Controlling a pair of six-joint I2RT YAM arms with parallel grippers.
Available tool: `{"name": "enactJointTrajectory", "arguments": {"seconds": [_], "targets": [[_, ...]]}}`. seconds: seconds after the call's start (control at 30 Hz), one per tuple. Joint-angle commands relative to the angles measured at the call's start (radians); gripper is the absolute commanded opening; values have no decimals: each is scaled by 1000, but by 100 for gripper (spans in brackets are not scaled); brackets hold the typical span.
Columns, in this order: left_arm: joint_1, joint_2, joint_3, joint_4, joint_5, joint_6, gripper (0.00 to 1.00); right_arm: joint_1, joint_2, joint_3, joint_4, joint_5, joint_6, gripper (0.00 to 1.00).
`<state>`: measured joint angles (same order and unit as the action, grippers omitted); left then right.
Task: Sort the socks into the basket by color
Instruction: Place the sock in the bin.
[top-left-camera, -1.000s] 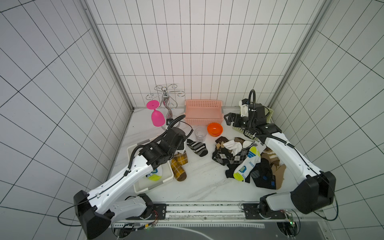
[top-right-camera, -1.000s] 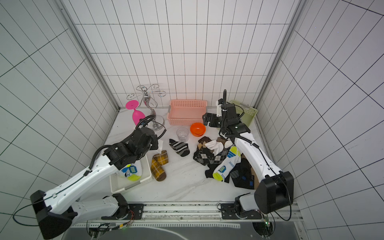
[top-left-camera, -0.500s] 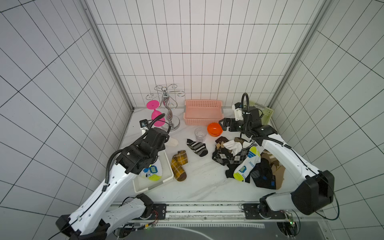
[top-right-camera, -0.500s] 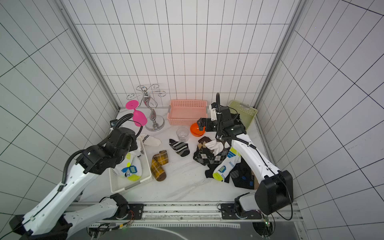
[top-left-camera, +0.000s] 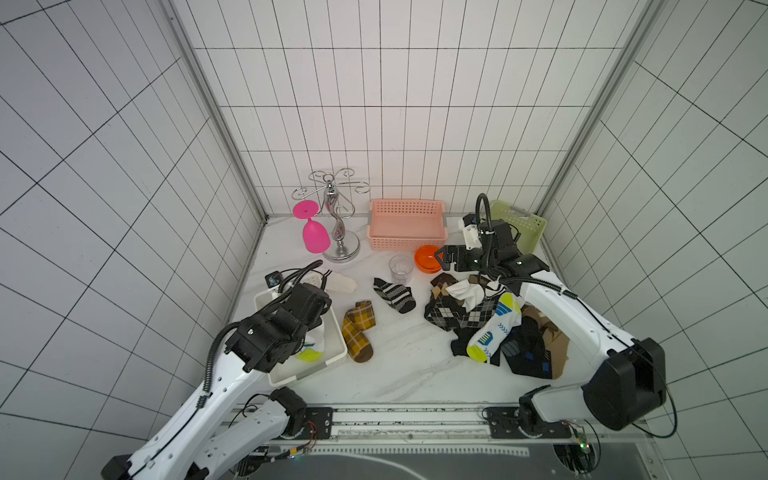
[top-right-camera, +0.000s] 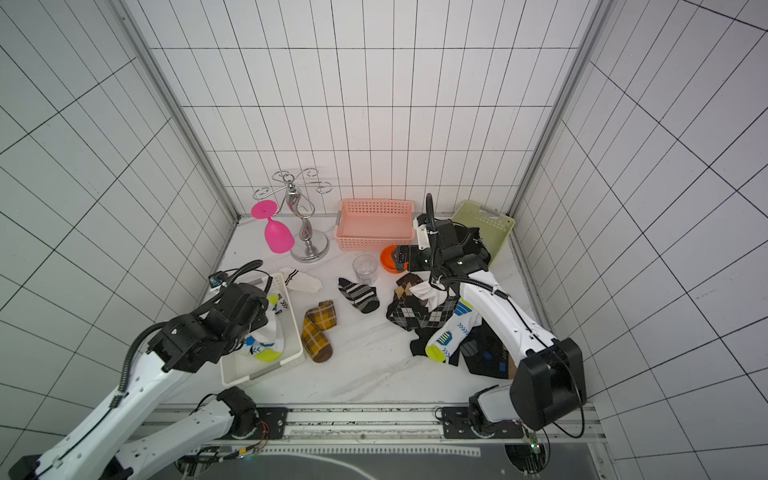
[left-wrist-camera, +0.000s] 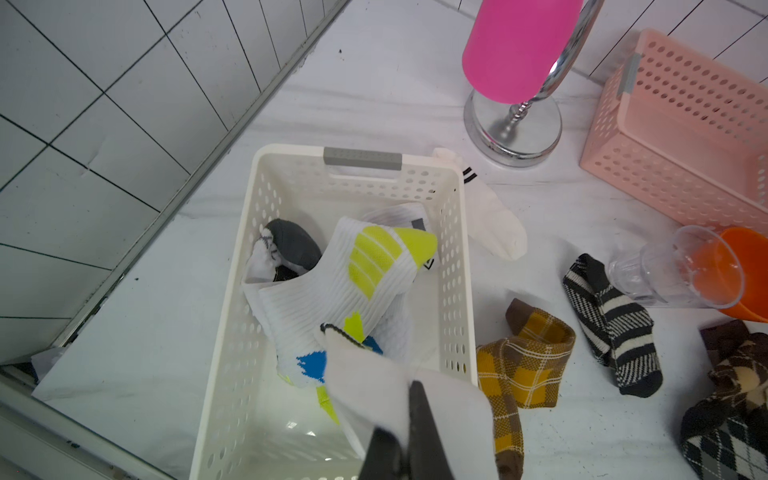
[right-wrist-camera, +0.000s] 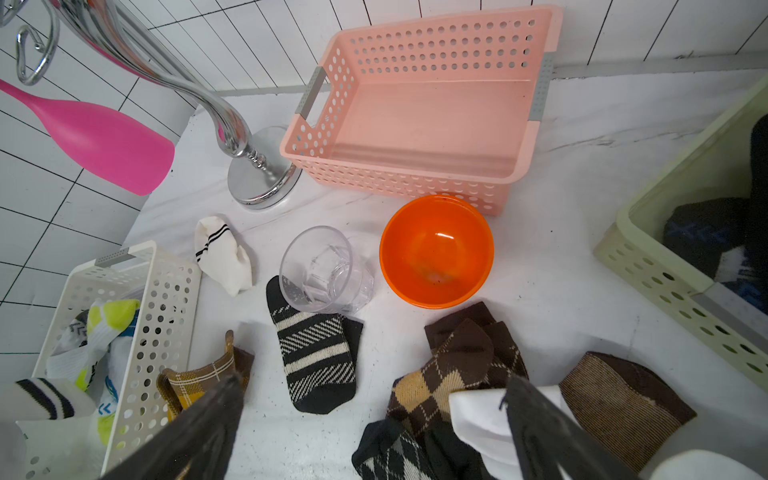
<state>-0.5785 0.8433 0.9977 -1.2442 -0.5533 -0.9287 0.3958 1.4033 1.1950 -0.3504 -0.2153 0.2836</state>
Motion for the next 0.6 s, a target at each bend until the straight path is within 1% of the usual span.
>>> {"name": "enactJointTrajectory", "arguments": {"seconds": [0.0,0.07,0.23,0.3,0.37,0.47,0.5,0.57], "targets": [[50,34,-53,75,26,-34,0,14,0,-45,-14,5,-22,99],[115,57,-94,139,62,-14,0,18,2,-39,-21,8,-26,99],[316,90,-209,308,182,46,0,28,16,-25,-42,-7,-53,99],[367,111,-231,351,205,64,0,33,23,-24,-47,-19,-62,100],[393,138,-241,384,208,77,0,39,30,-24,-51,-33,-71,99],[402,186,-246,405,213,77,0,52,46,-17,-63,-42,-82,99],[403,203,-249,414,219,77,1,57,50,-15,-65,-43,-87,99],[405,243,-254,430,240,75,6,68,65,-8,-76,-50,-99,99]]}}
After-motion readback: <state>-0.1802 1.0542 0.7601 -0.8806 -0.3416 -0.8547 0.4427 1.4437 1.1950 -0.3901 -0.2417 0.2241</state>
